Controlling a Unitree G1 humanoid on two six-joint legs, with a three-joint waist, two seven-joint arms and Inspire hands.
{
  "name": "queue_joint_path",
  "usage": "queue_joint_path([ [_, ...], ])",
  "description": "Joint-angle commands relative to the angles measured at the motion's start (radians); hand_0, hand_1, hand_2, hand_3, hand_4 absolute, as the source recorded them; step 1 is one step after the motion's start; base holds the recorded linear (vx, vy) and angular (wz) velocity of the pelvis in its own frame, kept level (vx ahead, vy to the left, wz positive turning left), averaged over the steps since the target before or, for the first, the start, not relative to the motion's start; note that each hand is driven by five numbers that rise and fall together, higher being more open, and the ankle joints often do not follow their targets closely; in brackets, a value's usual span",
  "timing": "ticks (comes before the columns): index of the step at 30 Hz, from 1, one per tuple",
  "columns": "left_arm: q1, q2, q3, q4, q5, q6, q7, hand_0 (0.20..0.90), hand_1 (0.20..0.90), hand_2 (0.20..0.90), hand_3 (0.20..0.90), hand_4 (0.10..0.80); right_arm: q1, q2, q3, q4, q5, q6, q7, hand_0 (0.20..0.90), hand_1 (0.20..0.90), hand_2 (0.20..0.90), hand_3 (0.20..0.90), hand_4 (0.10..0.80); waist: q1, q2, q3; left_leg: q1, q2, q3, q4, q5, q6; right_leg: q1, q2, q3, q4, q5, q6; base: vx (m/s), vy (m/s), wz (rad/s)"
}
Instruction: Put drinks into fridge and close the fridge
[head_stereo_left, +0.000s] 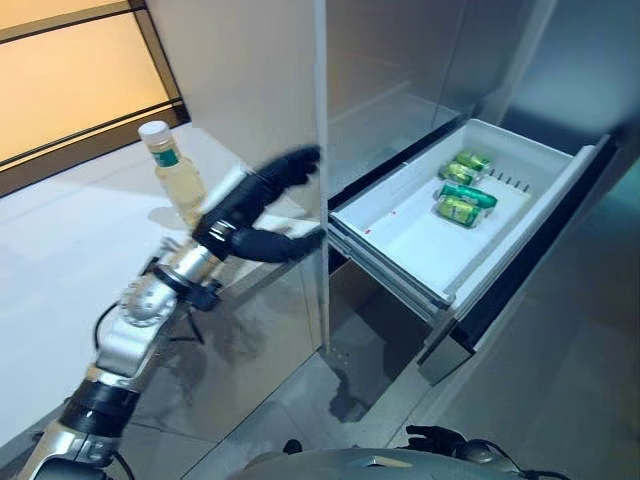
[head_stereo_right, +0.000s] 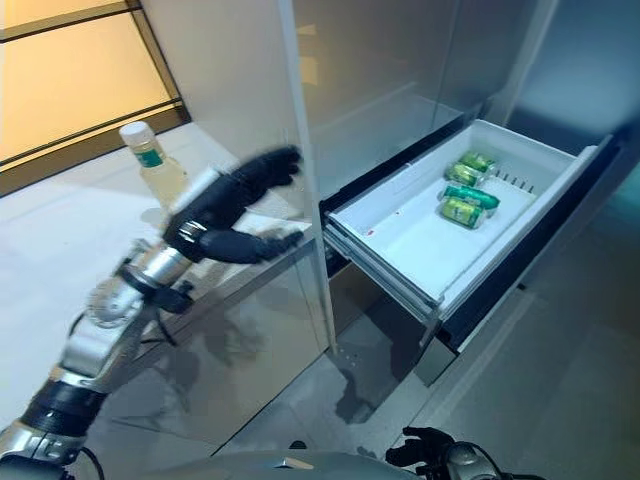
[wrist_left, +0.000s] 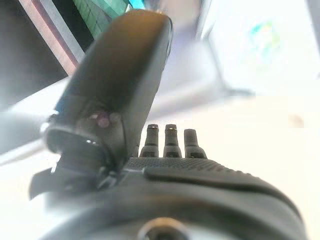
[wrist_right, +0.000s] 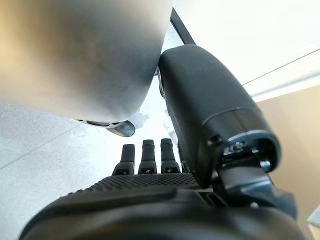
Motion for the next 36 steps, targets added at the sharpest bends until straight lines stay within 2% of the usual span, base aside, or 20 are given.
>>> queue_joint_path([
  [1, -0.070, 0.009, 0.096, -0.176, -0.125, -0.148, -0.039, 0.900, 0.900, 0.900, 0.900, 0.800, 0.032, 0.016, 0.021, 0.043, 0.019, -0.022, 0.017, 0.900, 0.900, 0.900, 0.900, 0.800, 0.007, -0.028, -0.016, 0.016, -0.081, 0.026, 0.002, -0.091, 0.073, -0.027, -0.008, 0.035, 0.021, 0.020, 0.027, 0.030, -0.014, 0.19],
  [8, -0.090, -0.016, 0.159, -0.182, -0.127, -0.166, 0.008, 0.900, 0.900, 0.900, 0.900, 0.800, 0.028, 0.013, 0.020, 0.057, 0.015, -0.027, 0.033, 0.900, 0.900, 0.900, 0.900, 0.800, 0.008, -0.033, -0.027, 0.015, -0.081, 0.022, 0.002, -0.094, 0.071, -0.027, -0.005, 0.040, 0.021, 0.016, 0.022, 0.006, -0.003, 0.03],
  [15, -0.074, -0.003, 0.197, -0.111, 0.019, -0.154, 0.227, 0.900, 0.900, 0.900, 0.900, 0.800, 0.030, 0.009, 0.018, 0.040, 0.009, -0.009, 0.039, 0.900, 0.900, 0.900, 0.900, 0.800, 0.005, -0.034, -0.032, 0.010, -0.083, 0.022, 0.002, -0.084, 0.072, -0.034, -0.005, 0.041, 0.022, 0.023, 0.021, 0.008, -0.001, 0.00],
  [18, -0.049, 0.009, 0.212, -0.067, 0.146, -0.156, 0.353, 0.900, 0.900, 0.900, 0.900, 0.800, 0.030, 0.005, 0.013, 0.021, 0.006, 0.008, 0.040, 0.900, 0.900, 0.900, 0.900, 0.800, 0.005, -0.032, -0.030, 0.014, -0.083, 0.020, 0.002, -0.084, 0.073, -0.032, -0.004, 0.043, 0.023, 0.022, 0.020, 0.014, -0.001, 0.00],
  [22, -0.030, 0.008, 0.226, -0.036, 0.244, -0.146, 0.458, 0.900, 0.900, 0.900, 0.900, 0.800, 0.027, 0.001, 0.005, 0.022, 0.004, 0.015, 0.045, 0.900, 0.900, 0.900, 0.900, 0.800, 0.005, -0.031, -0.033, 0.021, -0.082, 0.018, 0.002, -0.095, 0.073, -0.023, -0.001, 0.048, 0.021, 0.012, 0.019, 0.013, -0.001, 0.00],
  [26, -0.034, 0.012, 0.224, -0.015, 0.324, -0.113, 0.550, 0.900, 0.900, 0.900, 0.900, 0.800, 0.022, 0.001, 0.005, 0.024, 0.004, 0.023, 0.044, 0.900, 0.900, 0.900, 0.900, 0.800, 0.003, -0.030, -0.036, 0.023, -0.082, 0.017, 0.002, -0.095, 0.074, -0.022, -0.001, 0.050, 0.020, 0.011, 0.019, 0.000, 0.000, 0.00],
  [31, -0.044, 0.011, 0.226, 0.006, 0.347, -0.066, 0.614, 0.900, 0.900, 0.900, 0.900, 0.800, 0.017, 0.002, 0.005, 0.030, -0.002, 0.028, 0.047, 0.900, 0.900, 0.900, 0.900, 0.800, -0.002, -0.029, -0.037, 0.020, -0.081, 0.022, 0.002, -0.085, 0.073, -0.029, -0.001, 0.054, 0.025, 0.018, 0.018, 0.000, 0.000, 0.00],
  [36, -0.051, 0.017, 0.222, 0.039, 0.375, 0.030, 0.650, 0.900, 0.900, 0.900, 0.900, 0.800, 0.015, -0.001, 0.004, 0.023, -0.008, 0.038, 0.052, 0.900, 0.900, 0.900, 0.900, 0.800, -0.008, -0.027, -0.039, 0.027, -0.079, 0.024, 0.002, -0.096, 0.073, -0.022, 0.001, 0.060, 0.023, 0.010, 0.018, 0.029, -0.004, -0.01],
])
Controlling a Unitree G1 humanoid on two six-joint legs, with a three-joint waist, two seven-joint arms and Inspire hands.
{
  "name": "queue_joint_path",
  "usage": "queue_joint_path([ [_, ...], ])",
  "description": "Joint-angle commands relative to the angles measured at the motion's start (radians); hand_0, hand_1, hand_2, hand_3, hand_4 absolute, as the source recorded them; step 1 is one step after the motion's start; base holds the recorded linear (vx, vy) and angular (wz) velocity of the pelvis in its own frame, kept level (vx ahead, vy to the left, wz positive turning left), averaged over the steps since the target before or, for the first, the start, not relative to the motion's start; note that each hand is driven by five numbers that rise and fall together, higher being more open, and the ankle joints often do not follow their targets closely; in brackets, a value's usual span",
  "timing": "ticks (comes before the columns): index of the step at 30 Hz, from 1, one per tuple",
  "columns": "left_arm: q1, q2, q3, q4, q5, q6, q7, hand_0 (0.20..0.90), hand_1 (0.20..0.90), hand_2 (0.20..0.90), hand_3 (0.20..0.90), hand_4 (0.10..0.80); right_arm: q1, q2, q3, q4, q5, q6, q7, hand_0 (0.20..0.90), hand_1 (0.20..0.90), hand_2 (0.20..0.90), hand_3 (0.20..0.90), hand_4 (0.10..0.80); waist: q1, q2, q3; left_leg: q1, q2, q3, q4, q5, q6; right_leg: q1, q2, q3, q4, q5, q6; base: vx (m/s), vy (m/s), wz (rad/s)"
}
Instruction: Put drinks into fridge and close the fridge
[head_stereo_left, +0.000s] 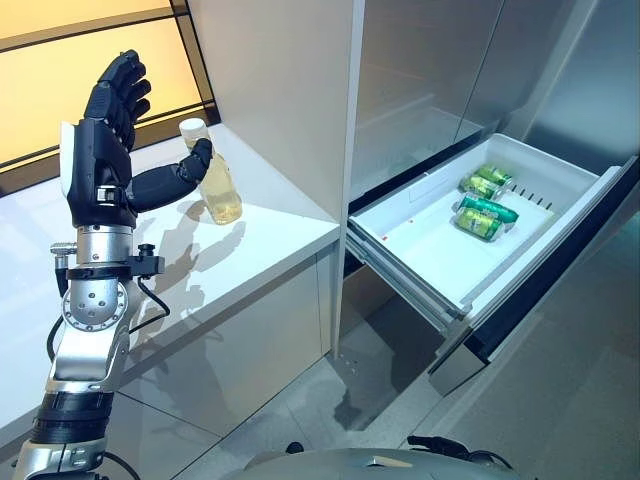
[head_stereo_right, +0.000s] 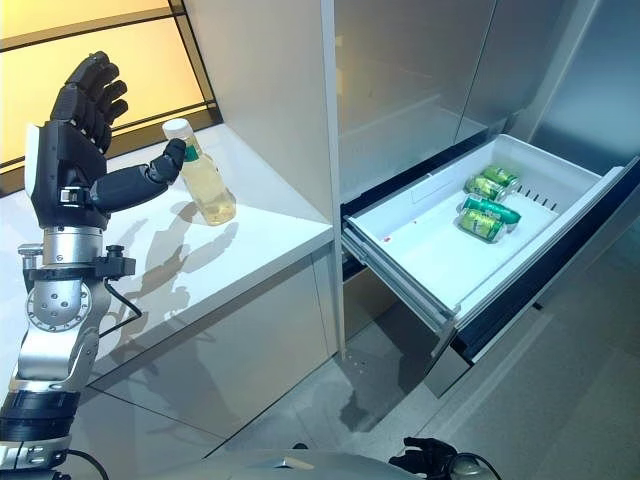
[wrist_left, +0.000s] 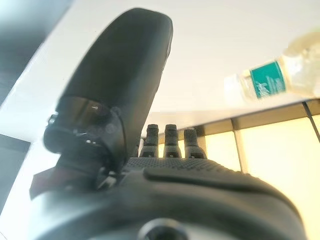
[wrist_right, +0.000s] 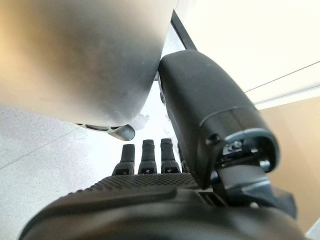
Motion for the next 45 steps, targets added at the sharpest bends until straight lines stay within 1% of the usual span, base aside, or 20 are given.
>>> queue_joint_path([
  [1, -0.080, 0.039, 0.096, 0.010, 0.037, 0.012, 0.051, 0.900, 0.900, 0.900, 0.900, 0.800, 0.016, -0.006, 0.022, -0.001, -0.010, 0.033, 0.024, 0.900, 0.900, 0.900, 0.900, 0.800, -0.013, -0.022, -0.015, 0.030, -0.074, 0.027, 0.002, -0.102, 0.069, -0.023, 0.005, 0.060, 0.023, 0.010, 0.021, 0.000, 0.000, 0.00],
  [3, -0.084, 0.042, 0.091, 0.020, 0.042, 0.067, 0.050, 0.900, 0.900, 0.900, 0.900, 0.800, 0.015, -0.007, 0.024, -0.002, -0.009, 0.036, 0.024, 0.900, 0.900, 0.900, 0.900, 0.800, -0.016, -0.021, -0.015, 0.031, -0.072, 0.029, 0.002, -0.102, 0.069, -0.022, 0.005, 0.060, 0.022, 0.010, 0.021, 0.000, 0.000, 0.00],
  [6, -0.093, 0.045, 0.082, 0.046, 0.035, 0.119, 0.061, 0.900, 0.900, 0.900, 0.900, 0.800, 0.012, -0.007, 0.025, -0.001, -0.010, 0.039, 0.025, 0.900, 0.900, 0.900, 0.900, 0.800, -0.019, -0.019, -0.014, 0.028, -0.072, 0.033, 0.002, -0.092, 0.069, -0.027, 0.004, 0.060, 0.024, 0.017, 0.022, 0.000, 0.000, 0.00],
  [11, -0.105, 0.036, 0.070, 0.072, -0.011, 0.188, 0.058, 0.900, 0.900, 0.900, 0.900, 0.800, 0.009, -0.005, 0.026, -0.003, -0.012, 0.048, 0.021, 0.900, 0.900, 0.900, 0.900, 0.800, -0.023, -0.016, -0.018, 0.032, -0.072, 0.034, 0.002, -0.100, 0.068, -0.022, 0.005, 0.063, 0.021, 0.012, 0.024, 0.017, -0.001, -0.01],
  [12, -0.108, 0.034, 0.070, 0.079, -0.014, 0.212, 0.054, 0.900, 0.900, 0.900, 0.900, 0.800, 0.008, -0.007, 0.025, -0.004, -0.015, 0.050, 0.024, 0.900, 0.900, 0.900, 0.900, 0.800, -0.025, -0.016, -0.018, 0.032, -0.071, 0.034, 0.002, -0.100, 0.068, -0.023, 0.006, 0.064, 0.022, 0.011, 0.023, 0.000, 0.000, 0.00],
  [14, -0.110, 0.037, 0.068, 0.092, -0.054, 0.231, 0.040, 0.900, 0.900, 0.900, 0.900, 0.800, 0.009, -0.006, 0.026, -0.010, -0.017, 0.056, 0.021, 0.900, 0.900, 0.900, 0.900, 0.800, -0.026, -0.014, -0.017, 0.033, -0.071, 0.034, 0.003, -0.099, 0.068, -0.023, 0.005, 0.065, 0.023, 0.012, 0.025, 0.000, 0.000, 0.00],
  [15, -0.113, 0.033, 0.066, 0.100, -0.062, 0.261, 0.030, 0.900, 0.900, 0.900, 0.900, 0.800, 0.009, -0.008, 0.027, -0.012, -0.018, 0.057, 0.022, 0.900, 0.900, 0.900, 0.900, 0.800, -0.027, -0.013, -0.017, 0.033, -0.071, 0.035, 0.003, -0.099, 0.068, -0.022, 0.005, 0.065, 0.023, 0.011, 0.024, 0.000, 0.000, 0.00],
  [27, -0.144, 0.041, 0.053, 0.170, -0.149, 0.321, -0.023, 0.900, 0.900, 0.900, 0.900, 0.800, 0.005, -0.015, 0.033, -0.021, -0.026, 0.076, 0.028, 0.900, 0.900, 0.900, 0.900, 0.800, -0.038, -0.007, -0.020, 0.039, -0.071, 0.046, 0.003, -0.101, 0.069, -0.021, 0.005, 0.071, 0.025, 0.010, 0.026, 0.000, 0.000, 0.00],
  [45, -0.222, 0.050, 0.024, 0.240, -0.227, 0.335, -0.039, 0.900, 0.900, 0.900, 0.900, 0.800, -0.001, -0.017, 0.049, -0.009, -0.029, 0.075, 0.030, 0.900, 0.900, 0.900, 0.900, 0.800, -0.054, -0.005, -0.023, 0.045, -0.072, 0.056, 0.005, -0.105, 0.070, -0.023, 0.006, 0.081, 0.030, 0.009, 0.028, 0.000, 0.000, 0.00],
])
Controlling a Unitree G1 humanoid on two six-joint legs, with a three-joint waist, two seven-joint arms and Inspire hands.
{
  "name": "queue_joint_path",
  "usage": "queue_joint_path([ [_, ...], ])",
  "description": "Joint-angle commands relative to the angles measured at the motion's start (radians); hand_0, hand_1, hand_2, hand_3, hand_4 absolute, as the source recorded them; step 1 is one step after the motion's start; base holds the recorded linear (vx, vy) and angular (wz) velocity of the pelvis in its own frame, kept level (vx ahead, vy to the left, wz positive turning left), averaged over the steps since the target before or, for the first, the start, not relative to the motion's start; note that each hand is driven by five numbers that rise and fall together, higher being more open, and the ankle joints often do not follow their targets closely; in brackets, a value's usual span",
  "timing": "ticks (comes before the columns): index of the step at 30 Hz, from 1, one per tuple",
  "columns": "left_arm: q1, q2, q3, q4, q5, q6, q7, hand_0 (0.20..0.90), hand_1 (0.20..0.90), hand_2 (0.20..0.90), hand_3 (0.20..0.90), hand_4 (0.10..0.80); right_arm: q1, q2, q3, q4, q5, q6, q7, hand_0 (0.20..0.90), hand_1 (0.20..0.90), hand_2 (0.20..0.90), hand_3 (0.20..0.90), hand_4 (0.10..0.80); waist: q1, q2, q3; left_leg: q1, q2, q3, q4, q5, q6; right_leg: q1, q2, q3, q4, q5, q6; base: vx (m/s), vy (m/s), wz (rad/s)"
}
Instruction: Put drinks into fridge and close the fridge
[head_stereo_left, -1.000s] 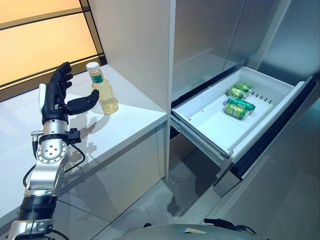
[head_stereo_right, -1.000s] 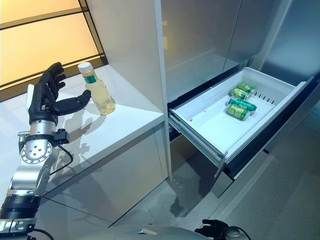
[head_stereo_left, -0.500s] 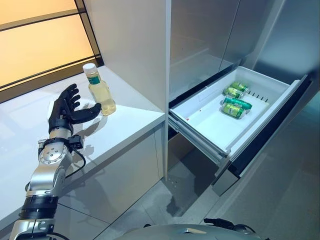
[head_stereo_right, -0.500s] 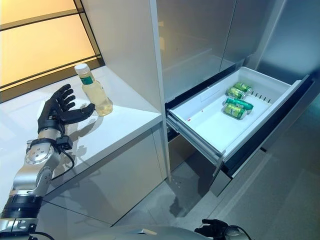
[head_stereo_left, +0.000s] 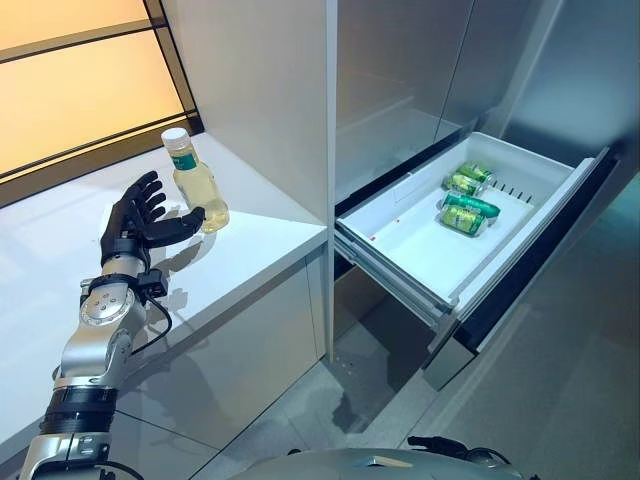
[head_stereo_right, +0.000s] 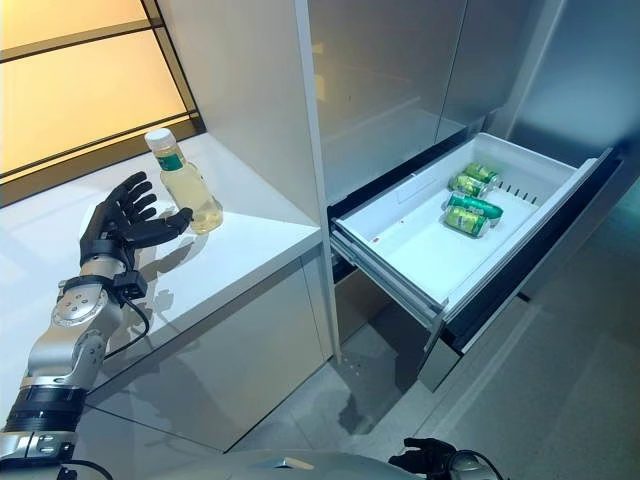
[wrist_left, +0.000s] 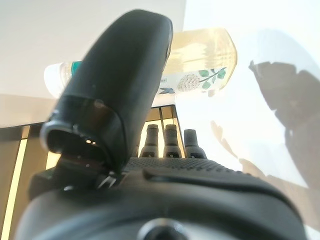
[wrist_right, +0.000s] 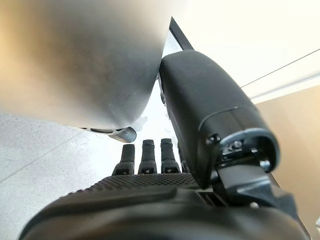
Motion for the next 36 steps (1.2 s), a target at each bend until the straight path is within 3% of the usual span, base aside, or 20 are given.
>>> queue_joint_path([
  [1, -0.202, 0.068, 0.031, 0.013, -0.037, -0.072, -0.003, 0.900, 0.900, 0.900, 0.900, 0.800, 0.006, -0.018, 0.055, 0.011, -0.027, 0.031, 0.027, 0.900, 0.900, 0.900, 0.900, 0.800, -0.015, -0.013, -0.014, 0.035, -0.074, 0.034, 0.005, -0.104, 0.068, -0.020, 0.006, 0.057, 0.030, 0.007, 0.031, 0.000, 0.000, 0.00],
  [16, -0.226, 0.056, 0.033, -0.010, -0.178, -0.054, -0.067, 0.900, 0.900, 0.900, 0.900, 0.800, 0.005, -0.024, 0.060, 0.010, -0.033, 0.033, 0.036, 0.900, 0.900, 0.900, 0.900, 0.800, -0.020, -0.013, -0.013, 0.038, -0.072, 0.039, 0.007, -0.106, 0.068, -0.020, 0.006, 0.061, 0.033, 0.005, 0.031, 0.005, -0.001, -0.04],
  [36, -0.314, 0.080, -0.002, 0.069, -0.198, -0.042, -0.057, 0.900, 0.900, 0.900, 0.900, 0.800, -0.007, -0.028, 0.075, 0.016, -0.023, 0.039, 0.035, 0.900, 0.900, 0.900, 0.900, 0.800, -0.036, -0.007, -0.019, 0.041, -0.071, 0.045, 0.005, -0.107, 0.066, -0.021, 0.009, 0.069, 0.031, 0.007, 0.033, 0.000, 0.000, 0.00],
])
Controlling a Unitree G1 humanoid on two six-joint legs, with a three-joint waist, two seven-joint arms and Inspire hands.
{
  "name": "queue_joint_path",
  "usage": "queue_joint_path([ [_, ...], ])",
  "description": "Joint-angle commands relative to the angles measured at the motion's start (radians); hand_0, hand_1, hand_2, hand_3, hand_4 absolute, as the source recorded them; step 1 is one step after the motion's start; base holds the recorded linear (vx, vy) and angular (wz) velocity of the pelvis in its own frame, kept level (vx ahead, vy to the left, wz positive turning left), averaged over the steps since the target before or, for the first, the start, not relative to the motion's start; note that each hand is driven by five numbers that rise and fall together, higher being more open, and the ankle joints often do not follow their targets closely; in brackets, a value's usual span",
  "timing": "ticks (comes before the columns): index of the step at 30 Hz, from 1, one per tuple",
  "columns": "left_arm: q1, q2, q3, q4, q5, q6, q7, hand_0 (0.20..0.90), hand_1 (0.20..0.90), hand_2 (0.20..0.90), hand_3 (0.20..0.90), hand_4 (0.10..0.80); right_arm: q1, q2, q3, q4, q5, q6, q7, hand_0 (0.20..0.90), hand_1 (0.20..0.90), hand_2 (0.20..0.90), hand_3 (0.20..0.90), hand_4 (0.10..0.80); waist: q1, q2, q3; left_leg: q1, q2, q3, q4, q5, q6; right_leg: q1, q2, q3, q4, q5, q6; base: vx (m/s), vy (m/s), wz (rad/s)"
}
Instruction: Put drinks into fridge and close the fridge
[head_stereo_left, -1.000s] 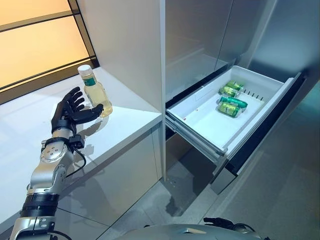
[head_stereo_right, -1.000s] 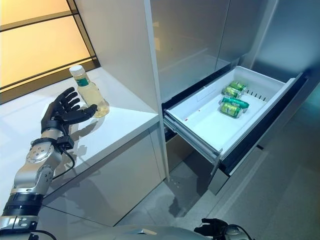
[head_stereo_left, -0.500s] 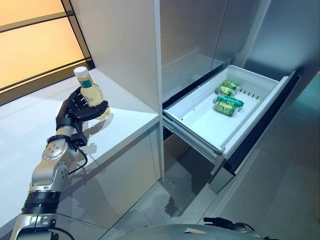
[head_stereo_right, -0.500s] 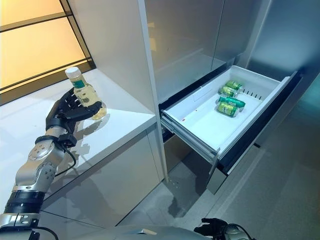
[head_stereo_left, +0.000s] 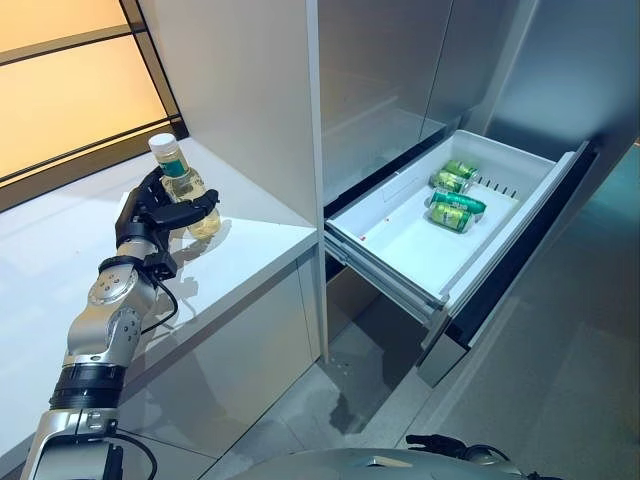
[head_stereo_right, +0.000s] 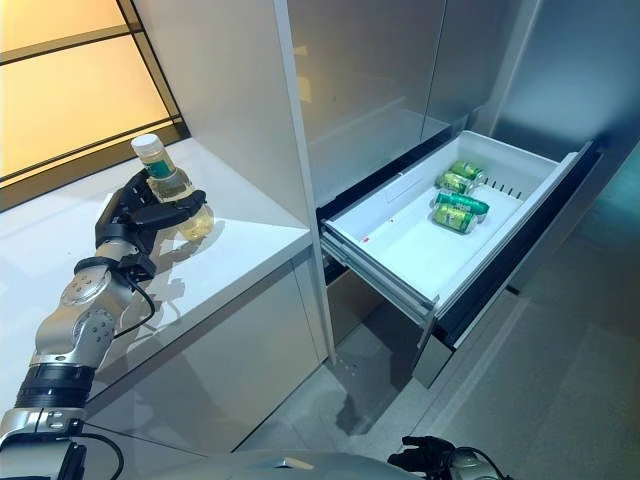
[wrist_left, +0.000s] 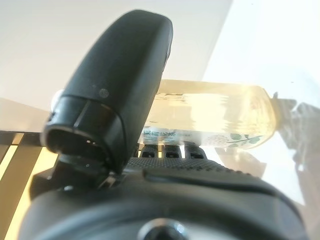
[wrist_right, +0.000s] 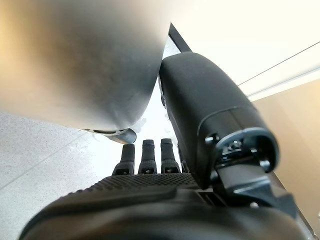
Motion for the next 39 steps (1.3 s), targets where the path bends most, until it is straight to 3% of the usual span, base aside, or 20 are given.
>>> queue_joint_path([
  [1, -0.214, 0.080, 0.015, 0.031, -0.020, -0.082, -0.002, 0.900, 0.900, 0.900, 0.900, 0.800, 0.001, -0.025, 0.070, 0.025, -0.022, 0.023, 0.020, 0.900, 0.900, 0.900, 0.900, 0.800, -0.020, -0.007, -0.019, 0.028, -0.073, 0.022, 0.005, -0.098, 0.065, -0.022, 0.008, 0.043, 0.032, 0.006, 0.034, 0.000, 0.000, 0.00],
  [9, -0.231, 0.073, 0.005, 0.066, -0.026, -0.090, 0.004, 0.900, 0.900, 0.900, 0.900, 0.800, -0.001, -0.024, 0.074, 0.032, -0.020, 0.020, 0.019, 0.900, 0.900, 0.900, 0.900, 0.800, -0.024, -0.009, -0.021, 0.028, -0.074, 0.024, 0.006, -0.098, 0.066, -0.023, 0.009, 0.047, 0.033, 0.006, 0.034, 0.001, 0.000, -0.01],
  [10, -0.233, 0.073, 0.005, 0.067, -0.027, -0.090, 0.004, 0.773, 0.773, 0.773, 0.752, 0.652, -0.001, -0.024, 0.075, 0.032, -0.019, 0.019, 0.020, 0.900, 0.900, 0.900, 0.900, 0.800, -0.024, -0.009, -0.020, 0.028, -0.074, 0.024, 0.007, -0.098, 0.066, -0.022, 0.009, 0.047, 0.033, 0.006, 0.034, 0.000, 0.000, 0.00],
  [12, -0.236, 0.068, 0.004, 0.066, -0.026, -0.095, 0.012, 0.387, 0.387, 0.387, 0.302, 0.202, -0.002, -0.024, 0.077, 0.026, -0.018, 0.024, 0.018, 0.900, 0.900, 0.900, 0.900, 0.800, -0.025, -0.010, -0.021, 0.029, -0.074, 0.024, 0.006, -0.098, 0.066, -0.023, 0.009, 0.048, 0.033, 0.006, 0.034, 0.000, 0.000, 0.00],
  [13, -0.237, 0.068, 0.004, 0.067, -0.030, -0.099, 0.014, 0.300, 0.300, 0.300, 0.200, 0.100, -0.001, -0.024, 0.078, 0.024, -0.017, 0.025, 0.018, 0.900, 0.900, 0.900, 0.900, 0.800, -0.026, -0.010, -0.021, 0.029, -0.074, 0.023, 0.006, -0.098, 0.066, -0.023, 0.010, 0.049, 0.033, 0.006, 0.034, 0.000, 0.000, 0.00],
  [30, -0.238, 0.037, 0.014, 0.057, -0.017, -0.194, 0.034, 0.300, 0.300, 0.300, 0.200, 0.100, 0.005, -0.024, 0.083, 0.021, -0.042, 0.012, 0.011, 0.900, 0.900, 0.900, 0.900, 0.800, -0.031, -0.013, -0.023, 0.032, -0.074, 0.026, 0.005, -0.100, 0.065, -0.024, 0.008, 0.052, 0.034, 0.007, 0.035, 0.001, -0.001, -0.02],
  [35, -0.250, 0.060, 0.002, 0.042, -0.018, -0.188, 0.025, 0.300, 0.300, 0.300, 0.200, 0.100, -0.010, -0.061, 0.193, -0.051, -0.319, -0.090, 0.062, 0.900, 0.900, 0.900, 0.900, 0.800, -0.023, -0.016, -0.020, 0.029, -0.075, 0.022, 0.005, -0.100, 0.063, -0.021, 0.005, 0.046, 0.027, 0.010, 0.036, 0.000, 0.000, 0.00],
  [39, -0.254, 0.072, -0.020, 0.013, -0.021, -0.183, 0.031, 0.300, 0.300, 0.300, 0.200, 0.100, -0.028, -0.085, 0.274, -0.181, -0.410, -0.090, 0.115, 0.900, 0.900, 0.900, 0.900, 0.800, -0.016, -0.019, -0.018, 0.027, -0.078, 0.012, 0.005, -0.097, 0.062, -0.020, 0.002, 0.037, 0.026, 0.010, 0.036, 0.000, 0.000, 0.00],
])
